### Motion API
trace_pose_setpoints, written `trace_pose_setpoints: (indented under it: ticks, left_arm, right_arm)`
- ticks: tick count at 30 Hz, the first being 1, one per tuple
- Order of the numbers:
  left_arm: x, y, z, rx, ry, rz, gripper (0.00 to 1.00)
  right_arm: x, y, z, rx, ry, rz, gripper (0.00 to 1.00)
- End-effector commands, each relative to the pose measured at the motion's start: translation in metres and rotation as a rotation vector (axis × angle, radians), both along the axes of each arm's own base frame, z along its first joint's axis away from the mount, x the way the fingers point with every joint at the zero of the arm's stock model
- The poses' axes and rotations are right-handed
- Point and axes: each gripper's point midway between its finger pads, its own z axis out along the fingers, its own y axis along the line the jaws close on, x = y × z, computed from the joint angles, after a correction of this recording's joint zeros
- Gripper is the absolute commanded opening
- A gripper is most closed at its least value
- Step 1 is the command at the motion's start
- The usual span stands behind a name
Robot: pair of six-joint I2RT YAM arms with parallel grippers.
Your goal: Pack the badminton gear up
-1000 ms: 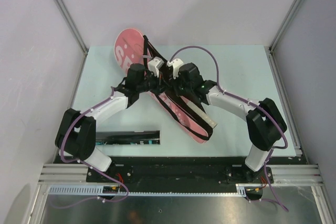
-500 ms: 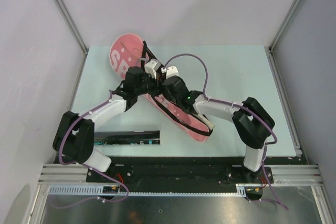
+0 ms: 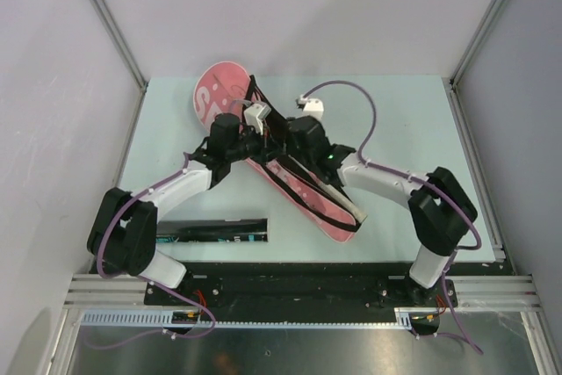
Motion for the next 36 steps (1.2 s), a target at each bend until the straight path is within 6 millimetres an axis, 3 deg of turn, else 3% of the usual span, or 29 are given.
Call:
trace_pose_setpoints:
  ticks: [1, 2, 4, 6, 8, 9, 12, 16, 22, 25, 30, 34, 36]
  left_arm:
    - [-0.016, -0.028, 0.054, -0.112, -0.151, -0.138, 0.0]
    - [-0.017, -0.027, 0.054, -0.109, -0.155, -0.136, 0.0]
    - [-0.018, -0.026, 0.052, -0.102, -0.16, -0.136, 0.0]
    - [-0.019, -0.026, 0.051, -0.102, -0.158, -0.142, 0.0]
    - [-0.02, -0.025, 0.052, -0.103, -0.161, -0.144, 0.0]
    - [-0.02, -0.025, 0.051, -0.103, -0.159, -0.142, 0.0]
    - [-0.022, -0.026, 0.054, -0.108, -0.162, -0.15, 0.0]
    - [-0.023, -0.025, 0.059, -0.112, -0.173, -0.151, 0.0]
    - [-0.024, -0.025, 0.06, -0.111, -0.174, -0.156, 0.0]
    - [-0.025, -0.026, 0.059, -0.112, -0.172, -0.165, 0.0]
    - [-0.026, -0.028, 0.059, -0.114, -0.166, -0.177, 0.0]
    - [-0.025, -0.028, 0.062, -0.116, -0.173, -0.179, 0.0]
    - [-0.025, -0.029, 0.062, -0.12, -0.169, -0.182, 0.0]
  right_arm:
    - [-0.027, 0.03, 0.038, 0.171, 0.087, 0.295, 0.62]
    - [-0.031, 0.017, 0.046, 0.111, 0.066, 0.33, 0.66]
    - [-0.046, -0.005, 0.037, -0.004, 0.098, 0.379, 0.78]
    - [-0.047, -0.033, 0.046, -0.078, 0.077, 0.401, 0.84]
    - [-0.051, -0.06, 0.029, -0.115, 0.142, 0.409, 0.85]
    - [-0.043, -0.077, 0.029, -0.081, 0.156, 0.415, 0.86]
    - [-0.035, -0.098, 0.009, -0.032, 0.221, 0.438, 0.83]
    - [-0.021, -0.098, -0.017, 0.022, 0.262, 0.49, 0.82]
    - [-0.02, -0.103, -0.075, 0.095, 0.41, 0.541, 0.79]
    - [-0.016, -0.106, -0.095, 0.103, 0.434, 0.529, 0.79]
    - [0.013, -0.096, -0.097, 0.103, 0.286, 0.59, 0.8]
    - [0.023, -0.079, -0.095, 0.196, 0.257, 0.644, 0.78]
    - [0.03, -0.072, -0.105, 0.215, 0.25, 0.652, 0.77]
